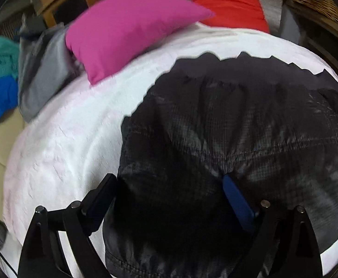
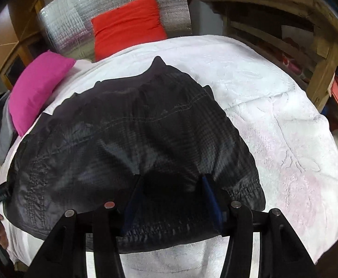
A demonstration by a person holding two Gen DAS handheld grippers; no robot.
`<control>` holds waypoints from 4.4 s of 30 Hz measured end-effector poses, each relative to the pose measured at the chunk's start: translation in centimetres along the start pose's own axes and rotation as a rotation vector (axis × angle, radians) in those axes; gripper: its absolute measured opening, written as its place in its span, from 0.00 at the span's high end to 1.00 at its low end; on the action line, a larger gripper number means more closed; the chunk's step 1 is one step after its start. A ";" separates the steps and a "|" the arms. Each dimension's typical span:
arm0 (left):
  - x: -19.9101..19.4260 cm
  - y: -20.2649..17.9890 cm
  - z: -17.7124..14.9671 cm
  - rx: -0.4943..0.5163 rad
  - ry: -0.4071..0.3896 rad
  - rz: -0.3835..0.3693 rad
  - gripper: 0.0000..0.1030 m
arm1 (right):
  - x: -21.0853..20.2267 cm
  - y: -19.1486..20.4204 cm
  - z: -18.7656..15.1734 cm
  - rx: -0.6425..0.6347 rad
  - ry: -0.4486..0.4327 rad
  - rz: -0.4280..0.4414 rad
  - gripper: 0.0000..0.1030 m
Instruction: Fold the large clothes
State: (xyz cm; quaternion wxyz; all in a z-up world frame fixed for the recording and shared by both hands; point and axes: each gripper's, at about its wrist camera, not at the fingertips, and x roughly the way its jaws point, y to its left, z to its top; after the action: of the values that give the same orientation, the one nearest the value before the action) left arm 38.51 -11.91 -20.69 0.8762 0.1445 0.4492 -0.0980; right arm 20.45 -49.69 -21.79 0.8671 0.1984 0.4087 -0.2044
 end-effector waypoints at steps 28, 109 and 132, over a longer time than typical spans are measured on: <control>-3.4 4.8 -2.6 -0.338 -0.023 -0.081 0.00 | 1.7 -4.5 -1.3 0.134 -0.018 0.075 0.34; -1.9 7.7 -8.2 -0.734 0.053 -0.615 0.34 | 2.5 -6.2 -2.4 0.520 -0.014 0.417 0.65; -0.8 8.7 -9.7 -0.763 0.153 -0.648 0.19 | 2.8 -10.7 -4.8 0.703 -0.008 0.490 0.32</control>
State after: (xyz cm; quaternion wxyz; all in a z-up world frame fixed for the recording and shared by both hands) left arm 33.37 -0.37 -23.99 0.7560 -0.3258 0.5375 -0.1829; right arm 13.53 -56.69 -28.71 0.7712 0.5724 0.2515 -0.1202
